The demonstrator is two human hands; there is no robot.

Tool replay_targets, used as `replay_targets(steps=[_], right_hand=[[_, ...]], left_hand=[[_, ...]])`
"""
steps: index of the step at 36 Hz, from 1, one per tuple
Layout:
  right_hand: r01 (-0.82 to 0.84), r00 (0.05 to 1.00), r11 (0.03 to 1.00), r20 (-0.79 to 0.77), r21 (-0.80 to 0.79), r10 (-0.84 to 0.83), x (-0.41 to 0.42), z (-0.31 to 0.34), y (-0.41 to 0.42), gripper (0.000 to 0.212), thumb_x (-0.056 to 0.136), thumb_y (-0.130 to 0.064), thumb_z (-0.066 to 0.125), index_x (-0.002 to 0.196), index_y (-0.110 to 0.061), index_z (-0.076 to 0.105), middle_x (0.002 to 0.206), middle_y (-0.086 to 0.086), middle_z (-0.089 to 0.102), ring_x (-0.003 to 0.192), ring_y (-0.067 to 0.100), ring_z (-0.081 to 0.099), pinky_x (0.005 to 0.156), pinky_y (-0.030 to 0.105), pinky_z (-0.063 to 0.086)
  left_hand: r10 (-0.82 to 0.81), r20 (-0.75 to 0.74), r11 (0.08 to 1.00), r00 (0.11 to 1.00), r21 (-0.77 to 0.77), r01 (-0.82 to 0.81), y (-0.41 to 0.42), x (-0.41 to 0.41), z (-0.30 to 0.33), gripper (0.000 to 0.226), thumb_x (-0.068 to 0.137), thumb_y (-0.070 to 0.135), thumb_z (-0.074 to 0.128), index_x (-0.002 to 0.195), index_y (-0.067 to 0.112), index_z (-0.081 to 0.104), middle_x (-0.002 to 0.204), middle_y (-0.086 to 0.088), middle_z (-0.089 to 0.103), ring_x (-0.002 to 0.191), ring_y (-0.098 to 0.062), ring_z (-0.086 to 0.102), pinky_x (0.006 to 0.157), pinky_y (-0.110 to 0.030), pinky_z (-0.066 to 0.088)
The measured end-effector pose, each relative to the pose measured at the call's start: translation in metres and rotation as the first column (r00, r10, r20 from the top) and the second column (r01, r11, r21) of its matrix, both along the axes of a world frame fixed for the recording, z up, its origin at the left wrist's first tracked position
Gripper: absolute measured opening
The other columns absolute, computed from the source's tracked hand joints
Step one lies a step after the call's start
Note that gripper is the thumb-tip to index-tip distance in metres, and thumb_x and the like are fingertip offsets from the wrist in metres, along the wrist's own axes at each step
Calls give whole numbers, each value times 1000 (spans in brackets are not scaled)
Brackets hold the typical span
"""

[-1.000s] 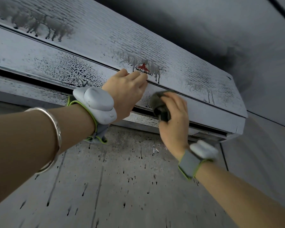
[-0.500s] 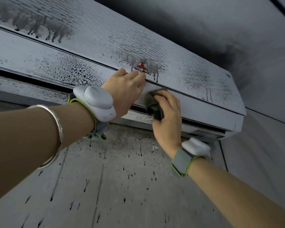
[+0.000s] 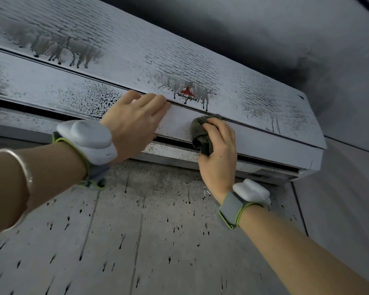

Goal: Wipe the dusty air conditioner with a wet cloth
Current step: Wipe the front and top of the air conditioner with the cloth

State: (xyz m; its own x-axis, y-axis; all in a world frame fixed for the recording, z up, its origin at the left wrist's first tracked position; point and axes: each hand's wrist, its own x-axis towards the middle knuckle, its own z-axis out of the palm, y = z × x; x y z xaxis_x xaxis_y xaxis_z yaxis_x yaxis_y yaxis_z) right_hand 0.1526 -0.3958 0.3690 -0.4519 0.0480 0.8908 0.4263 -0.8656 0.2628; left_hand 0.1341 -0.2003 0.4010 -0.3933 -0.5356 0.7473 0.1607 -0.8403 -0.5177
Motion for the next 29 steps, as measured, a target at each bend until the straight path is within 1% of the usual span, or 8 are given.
replay_targets(steps=[5, 9, 12, 15, 19, 21, 26, 29], right_hand=[[30, 999, 999, -16, -31, -31, 4, -10, -2, 50, 61, 6, 53, 110, -2, 62, 123, 13, 56, 119, 25, 41, 95, 48, 47], [86, 996, 994, -22, -70, -88, 10, -23, -3, 49, 61, 8, 54, 109, -1, 62, 123, 14, 56, 118, 23, 39, 96, 45, 46], [88, 996, 994, -23, -72, -90, 7, -21, -3, 48, 61, 9, 57, 108, -2, 62, 122, 14, 57, 117, 24, 40, 93, 45, 47], [48, 998, 997, -39, -56, -51, -4, -5, 0, 49, 61, 10, 57, 108, -2, 62, 121, 13, 57, 116, 27, 44, 96, 47, 46], [-4, 1000, 1000, -6, 18, 4, -12, 12, 10, 46, 63, 8, 53, 107, -2, 62, 117, 11, 57, 112, 24, 42, 92, 48, 45], [-13, 1000, 999, -13, 41, 13, -6, 3, 14, 48, 64, 10, 56, 109, -2, 62, 121, 12, 55, 115, 26, 42, 95, 48, 44], [52, 997, 999, -51, -7, -52, 19, -32, 18, 53, 58, 14, 63, 108, -3, 63, 127, 13, 54, 123, 23, 35, 104, 46, 38], [20, 999, 1000, -49, -13, -20, 16, -28, 21, 53, 58, 14, 62, 108, -3, 63, 126, 12, 55, 122, 23, 36, 103, 46, 38]], left_hand=[[-5, -9, 1000, 1000, -18, 5, 25, -4, 0, 70, 63, 29, 81, 119, -4, 57, 111, -17, 61, 97, -33, 62, 83, -43, 37], [16, -29, 1000, 999, -4, -16, 34, -9, 1, 70, 59, 26, 84, 116, -5, 58, 105, -19, 62, 91, -36, 63, 80, -45, 43], [30, -43, 999, 999, 24, -29, 34, -13, 3, 69, 55, 25, 86, 111, -6, 60, 101, -20, 62, 85, -37, 64, 78, -44, 46], [43, -40, 999, 998, 35, -42, 32, -15, 3, 66, 50, 26, 88, 103, -6, 64, 94, -19, 63, 78, -35, 64, 74, -41, 50], [40, -29, 999, 999, 34, -39, 33, -14, 4, 63, 50, 28, 88, 100, -4, 64, 92, -17, 63, 77, -33, 64, 71, -39, 49], [45, -22, 998, 999, 33, -44, 33, -14, 4, 63, 50, 29, 88, 99, -3, 65, 92, -16, 63, 77, -32, 63, 71, -38, 49], [69, -14, 998, 998, 15, -69, 33, -15, 5, 64, 48, 33, 88, 97, -2, 66, 90, -14, 63, 75, -30, 63, 68, -35, 49], [94, -8, 995, 996, 16, -93, 33, -15, 5, 63, 50, 34, 87, 97, -1, 66, 89, -13, 62, 73, -29, 62, 67, -36, 50]])
